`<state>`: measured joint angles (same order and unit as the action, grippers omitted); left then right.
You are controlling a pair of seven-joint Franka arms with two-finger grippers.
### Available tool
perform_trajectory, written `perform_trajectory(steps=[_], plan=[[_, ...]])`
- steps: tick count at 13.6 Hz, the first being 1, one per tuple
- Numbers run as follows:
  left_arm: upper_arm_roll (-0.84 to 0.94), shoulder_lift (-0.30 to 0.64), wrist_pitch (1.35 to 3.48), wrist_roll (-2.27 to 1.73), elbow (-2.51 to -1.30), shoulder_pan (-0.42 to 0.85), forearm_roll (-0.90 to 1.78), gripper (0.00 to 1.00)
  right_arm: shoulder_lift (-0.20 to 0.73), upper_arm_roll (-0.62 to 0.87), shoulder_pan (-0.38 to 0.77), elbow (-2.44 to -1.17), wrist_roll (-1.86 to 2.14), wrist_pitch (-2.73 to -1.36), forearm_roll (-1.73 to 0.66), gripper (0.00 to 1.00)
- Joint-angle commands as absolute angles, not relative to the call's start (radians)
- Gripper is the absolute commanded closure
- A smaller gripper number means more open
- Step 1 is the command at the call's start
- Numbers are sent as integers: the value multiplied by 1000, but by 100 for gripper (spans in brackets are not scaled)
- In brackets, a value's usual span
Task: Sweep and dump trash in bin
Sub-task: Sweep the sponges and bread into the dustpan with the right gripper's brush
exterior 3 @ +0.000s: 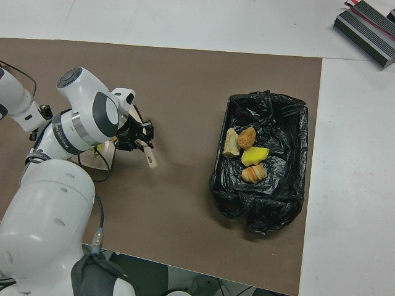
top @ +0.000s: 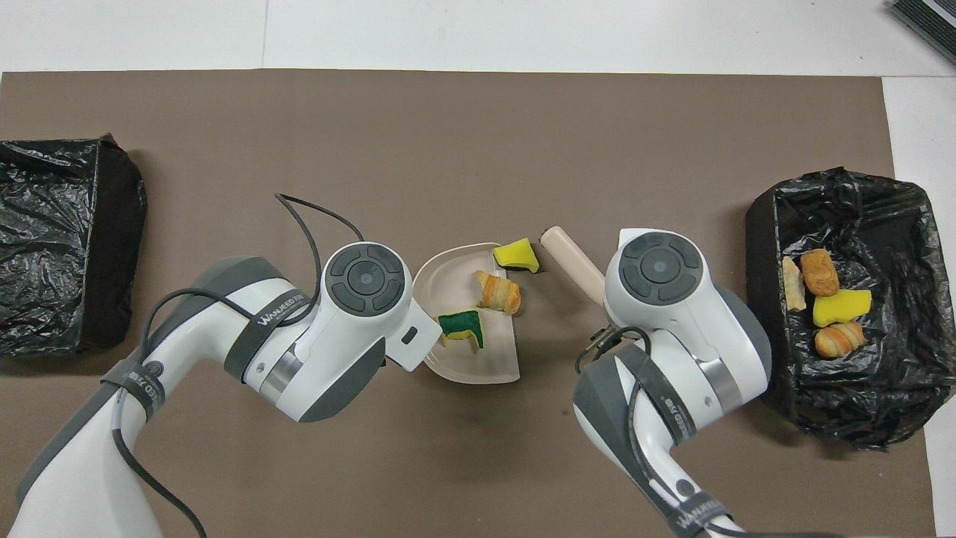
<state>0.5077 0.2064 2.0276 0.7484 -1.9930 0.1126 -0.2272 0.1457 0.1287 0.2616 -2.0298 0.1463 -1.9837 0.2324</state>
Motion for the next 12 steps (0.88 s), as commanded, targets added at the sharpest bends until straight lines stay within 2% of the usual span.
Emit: perform_trajectory(steps=[1,3,6,9,12], plan=[[505,183,2026,675,-2017,107,-236,100,216,138,238,-1982,170,-2028,264,100],[505,181,2023,675,-2020,107,-236,100,232,143,261,-1988,123,-2034,208,100],[505,179,2020,675,-2019,109,-236,100,210,143,320,-2008,74,-2017,7,100],[505,179,2020,675,-2020,112,-236,100,198,147,379,-2011,-23,-2017,-77,100],[505,173,2020,672,-2026,123,-236,100,166,144,356,-2005,-28,-1984,-81,100]])
